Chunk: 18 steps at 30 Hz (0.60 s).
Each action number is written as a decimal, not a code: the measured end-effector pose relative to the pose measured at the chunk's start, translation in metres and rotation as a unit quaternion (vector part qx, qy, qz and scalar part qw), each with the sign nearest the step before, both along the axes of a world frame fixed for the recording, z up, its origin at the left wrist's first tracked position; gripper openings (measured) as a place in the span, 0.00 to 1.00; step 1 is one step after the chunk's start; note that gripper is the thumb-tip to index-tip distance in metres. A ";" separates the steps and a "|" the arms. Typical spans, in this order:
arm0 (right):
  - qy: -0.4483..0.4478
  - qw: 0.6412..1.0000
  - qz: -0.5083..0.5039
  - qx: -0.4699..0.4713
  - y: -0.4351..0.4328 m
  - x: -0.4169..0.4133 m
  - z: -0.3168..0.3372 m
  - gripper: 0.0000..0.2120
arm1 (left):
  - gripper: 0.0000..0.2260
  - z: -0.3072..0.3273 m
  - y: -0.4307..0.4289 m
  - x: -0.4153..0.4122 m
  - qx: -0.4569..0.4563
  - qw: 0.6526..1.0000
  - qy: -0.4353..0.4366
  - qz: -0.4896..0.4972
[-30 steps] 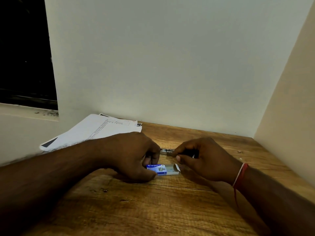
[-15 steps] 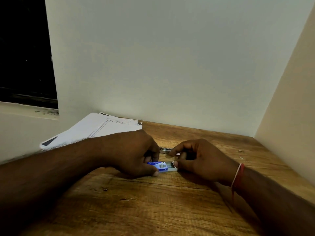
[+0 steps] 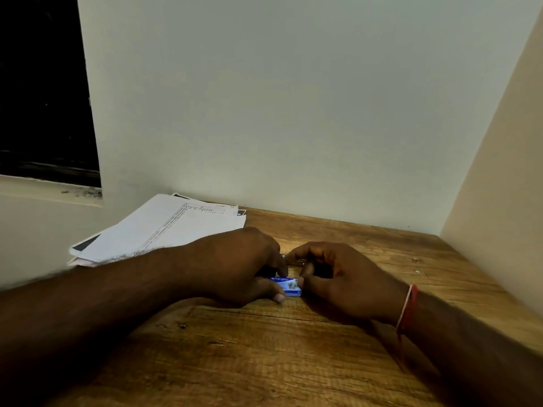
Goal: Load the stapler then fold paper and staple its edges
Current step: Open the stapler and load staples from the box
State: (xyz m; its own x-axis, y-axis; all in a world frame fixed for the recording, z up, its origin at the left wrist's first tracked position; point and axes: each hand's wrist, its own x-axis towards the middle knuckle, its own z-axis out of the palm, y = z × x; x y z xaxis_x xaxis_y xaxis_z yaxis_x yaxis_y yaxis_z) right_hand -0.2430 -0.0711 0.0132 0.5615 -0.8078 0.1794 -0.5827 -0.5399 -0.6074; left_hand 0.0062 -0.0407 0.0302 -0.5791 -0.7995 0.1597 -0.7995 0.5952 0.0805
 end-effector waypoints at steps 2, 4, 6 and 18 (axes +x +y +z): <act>-0.005 1.000 0.005 0.002 0.000 -0.001 0.000 0.14 | 0.20 0.000 0.000 0.000 -0.001 1.000 0.000 -0.001; -0.018 1.000 0.015 0.009 0.000 -0.003 0.000 0.14 | 0.20 0.000 0.001 -0.001 0.004 1.000 -0.001 -0.001; -0.039 0.998 0.026 0.029 -0.002 -0.005 0.001 0.15 | 0.20 0.001 0.001 -0.001 0.004 1.000 -0.003 0.000; 0.079 0.995 0.000 -0.067 0.006 -0.008 0.012 0.13 | 0.29 -0.002 0.000 0.001 0.007 0.997 0.066 0.040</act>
